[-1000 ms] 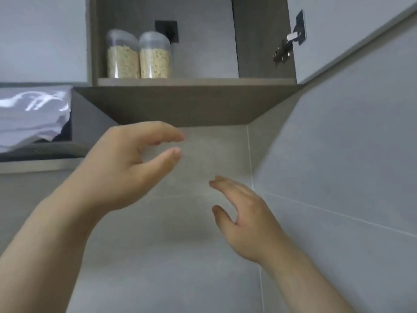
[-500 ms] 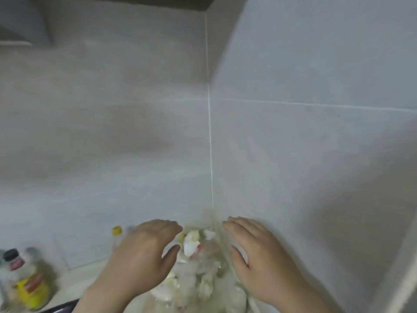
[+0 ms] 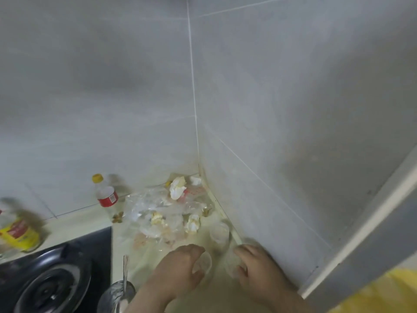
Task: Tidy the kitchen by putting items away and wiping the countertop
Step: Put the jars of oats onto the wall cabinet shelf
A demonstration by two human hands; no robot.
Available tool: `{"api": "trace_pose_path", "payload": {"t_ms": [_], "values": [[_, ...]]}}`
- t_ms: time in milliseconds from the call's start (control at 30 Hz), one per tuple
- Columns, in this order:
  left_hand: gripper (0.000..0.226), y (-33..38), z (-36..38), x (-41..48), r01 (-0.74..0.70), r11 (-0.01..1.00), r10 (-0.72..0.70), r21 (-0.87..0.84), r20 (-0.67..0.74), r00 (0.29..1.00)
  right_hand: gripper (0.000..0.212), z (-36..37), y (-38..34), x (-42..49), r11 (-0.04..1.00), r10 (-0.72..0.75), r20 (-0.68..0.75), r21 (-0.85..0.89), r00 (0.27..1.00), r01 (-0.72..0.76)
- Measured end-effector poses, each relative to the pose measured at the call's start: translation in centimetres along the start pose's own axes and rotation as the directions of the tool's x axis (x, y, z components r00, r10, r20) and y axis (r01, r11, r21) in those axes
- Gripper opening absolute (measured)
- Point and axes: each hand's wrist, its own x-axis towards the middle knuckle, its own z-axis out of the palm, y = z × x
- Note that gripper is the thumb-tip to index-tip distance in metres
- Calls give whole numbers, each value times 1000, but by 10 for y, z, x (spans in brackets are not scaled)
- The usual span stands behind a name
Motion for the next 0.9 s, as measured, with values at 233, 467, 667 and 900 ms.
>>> {"api": "trace_pose_path", "payload": {"t_ms": [233,467,667,900], "values": [[85,-2,38,24,204,974,-186,-102,158,970,64,30,9,2,986,145,235,45,961,-159],[71,2,57,38,312,945,-292,-100,178,940,71,50,11,14,933,290,308,119,906,-339],[75,5,43,37,362,907,-339,-213,136,931,36,48,2,20,861,347,244,299,906,-411],[82,11,-40,23,295,683,-453,-668,-71,889,73,5,-1,45,846,300,56,446,952,-293]]}}
